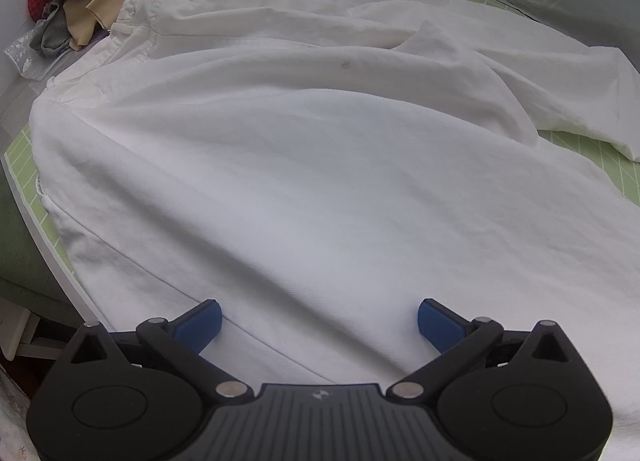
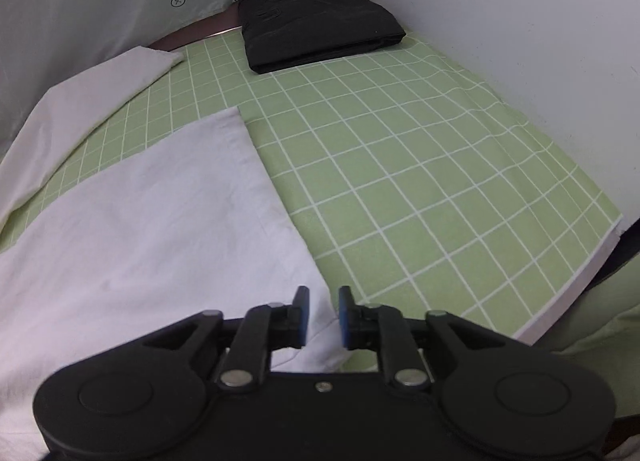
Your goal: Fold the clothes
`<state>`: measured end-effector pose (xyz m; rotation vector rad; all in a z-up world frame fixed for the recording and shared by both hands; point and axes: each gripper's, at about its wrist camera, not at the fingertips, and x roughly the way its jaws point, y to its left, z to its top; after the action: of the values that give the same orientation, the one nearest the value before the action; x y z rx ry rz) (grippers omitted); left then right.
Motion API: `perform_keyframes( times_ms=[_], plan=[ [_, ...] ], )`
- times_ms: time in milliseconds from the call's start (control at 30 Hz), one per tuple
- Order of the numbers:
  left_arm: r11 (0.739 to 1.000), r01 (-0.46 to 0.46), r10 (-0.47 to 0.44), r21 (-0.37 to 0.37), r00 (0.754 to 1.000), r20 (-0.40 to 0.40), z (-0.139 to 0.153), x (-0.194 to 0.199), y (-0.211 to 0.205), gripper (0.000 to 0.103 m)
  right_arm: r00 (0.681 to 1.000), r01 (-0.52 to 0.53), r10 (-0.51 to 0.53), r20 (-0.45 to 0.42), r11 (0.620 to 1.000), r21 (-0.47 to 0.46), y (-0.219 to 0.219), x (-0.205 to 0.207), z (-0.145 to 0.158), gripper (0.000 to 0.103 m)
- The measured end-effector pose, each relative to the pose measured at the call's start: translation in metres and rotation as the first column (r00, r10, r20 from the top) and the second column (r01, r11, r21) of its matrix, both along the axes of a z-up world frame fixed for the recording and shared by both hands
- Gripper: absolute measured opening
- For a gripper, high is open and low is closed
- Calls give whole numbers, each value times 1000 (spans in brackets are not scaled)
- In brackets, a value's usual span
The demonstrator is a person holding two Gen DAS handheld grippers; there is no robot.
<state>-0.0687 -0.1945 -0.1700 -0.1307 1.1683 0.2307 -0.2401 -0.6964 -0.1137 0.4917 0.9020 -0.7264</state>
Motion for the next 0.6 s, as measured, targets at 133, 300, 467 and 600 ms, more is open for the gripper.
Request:
perform_keyframes(
  times_ms=[133,300,467,600],
  plan=[
    [1000,-10,10,3,1000,10,0,-1,0,103,992,85,-93,87,992,98,-11,-10,-11,56],
    [1000,-14,14,4,1000,16,0,-4,1,103,990,111,-122,72,983,146,-19,-4,-32,59],
    [1000,-17,17,3,1000,14,2,-5,1,103,994,105,-108,29,991,83,-12,-3,-38,20],
    [1000,-17,17,1,1000,10,2,-4,2,103,996,91,-91,-20,996,-1,-5,-6,-37,4]
  ],
)
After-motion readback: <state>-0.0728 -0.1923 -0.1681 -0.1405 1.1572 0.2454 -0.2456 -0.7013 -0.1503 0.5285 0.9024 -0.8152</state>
